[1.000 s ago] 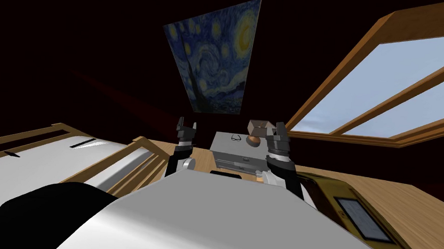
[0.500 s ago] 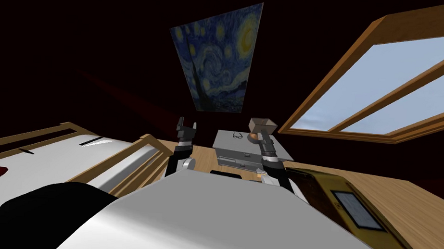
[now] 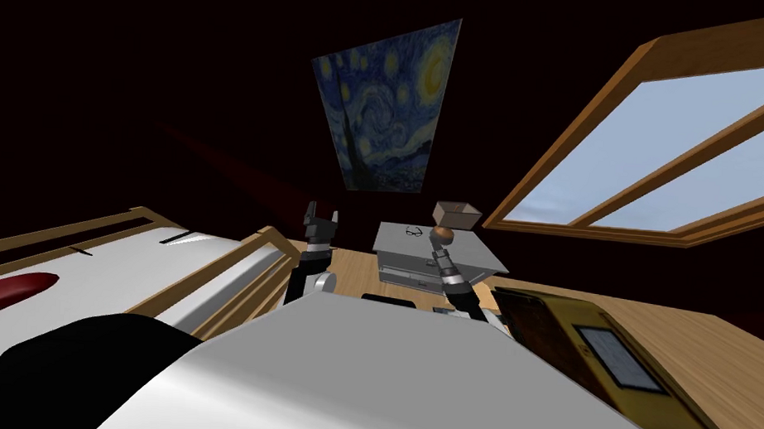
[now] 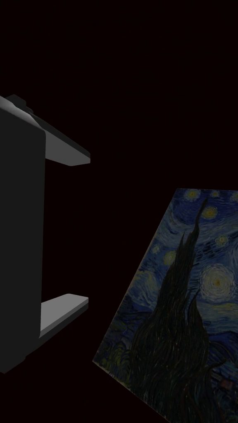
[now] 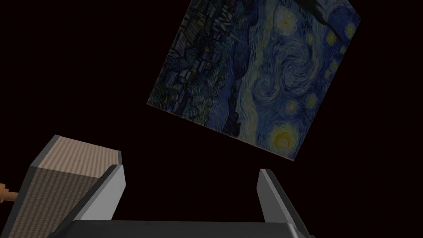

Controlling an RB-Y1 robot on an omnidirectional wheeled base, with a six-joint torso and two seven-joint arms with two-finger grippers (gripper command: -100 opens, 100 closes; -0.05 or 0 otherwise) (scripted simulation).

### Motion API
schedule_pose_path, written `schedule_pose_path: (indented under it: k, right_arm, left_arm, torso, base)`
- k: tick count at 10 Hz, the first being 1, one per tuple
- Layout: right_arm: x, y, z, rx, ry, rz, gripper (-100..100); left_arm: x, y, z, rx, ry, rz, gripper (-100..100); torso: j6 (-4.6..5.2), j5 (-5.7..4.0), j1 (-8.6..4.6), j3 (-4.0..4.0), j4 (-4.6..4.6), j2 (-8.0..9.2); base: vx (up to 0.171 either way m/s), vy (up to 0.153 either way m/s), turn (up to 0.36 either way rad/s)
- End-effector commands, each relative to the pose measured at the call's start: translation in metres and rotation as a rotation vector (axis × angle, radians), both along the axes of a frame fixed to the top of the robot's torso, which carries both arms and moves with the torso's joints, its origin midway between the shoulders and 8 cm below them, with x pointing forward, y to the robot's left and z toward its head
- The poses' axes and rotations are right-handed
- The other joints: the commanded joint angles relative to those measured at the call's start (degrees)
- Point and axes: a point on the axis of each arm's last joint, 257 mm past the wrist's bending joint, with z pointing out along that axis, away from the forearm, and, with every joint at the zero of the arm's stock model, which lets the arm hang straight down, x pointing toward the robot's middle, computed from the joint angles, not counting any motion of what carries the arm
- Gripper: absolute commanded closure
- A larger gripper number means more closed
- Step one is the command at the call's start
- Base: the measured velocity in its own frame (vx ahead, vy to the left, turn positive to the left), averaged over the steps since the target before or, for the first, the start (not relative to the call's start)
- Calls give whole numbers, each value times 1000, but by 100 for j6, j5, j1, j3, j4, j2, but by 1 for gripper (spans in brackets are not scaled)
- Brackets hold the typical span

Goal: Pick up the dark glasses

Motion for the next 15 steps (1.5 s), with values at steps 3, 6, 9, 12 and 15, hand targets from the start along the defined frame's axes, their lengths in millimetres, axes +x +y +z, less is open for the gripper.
schedule_pose_path:
  k: [3, 6, 9, 12, 15]
  right_arm:
    - [-6, 8, -83, -137, 167, 62, -100]
    - [-20, 15, -135, -260, 258, 129, -100]
    - [-33, 9, -176, -341, 333, 161, -100]
    - [-51, -4, -221, -429, 418, 190, -100]
    - [-79, -15, -268, -585, 491, 274, -100]
  left_arm:
    - [0, 0, 0, 0, 0, 0, 0]
    - [0, 0, 0, 0, 0, 0, 0]
    - [0, 0, 0, 0, 0, 0, 0]
    - [0, 0, 0, 0, 0, 0, 0]
    - [0, 0, 0, 0, 0, 0, 0]
  torso:
    - [2, -2, -12, -4, -1, -7]
    - [1, 1, 1, -7, -2, -12]
    - [2, -3, -20, -13, -4, -23]
    - [0, -2, -7, -12, -4, -22]
    - [2, -1, -8, -14, -5, -25]
  base:
    - [-49, 52, 58]
    - [-40, 76, 74]
    - [-11, 31, 43]
    - [-14, 51, 61]
    - [-5, 64, 90]
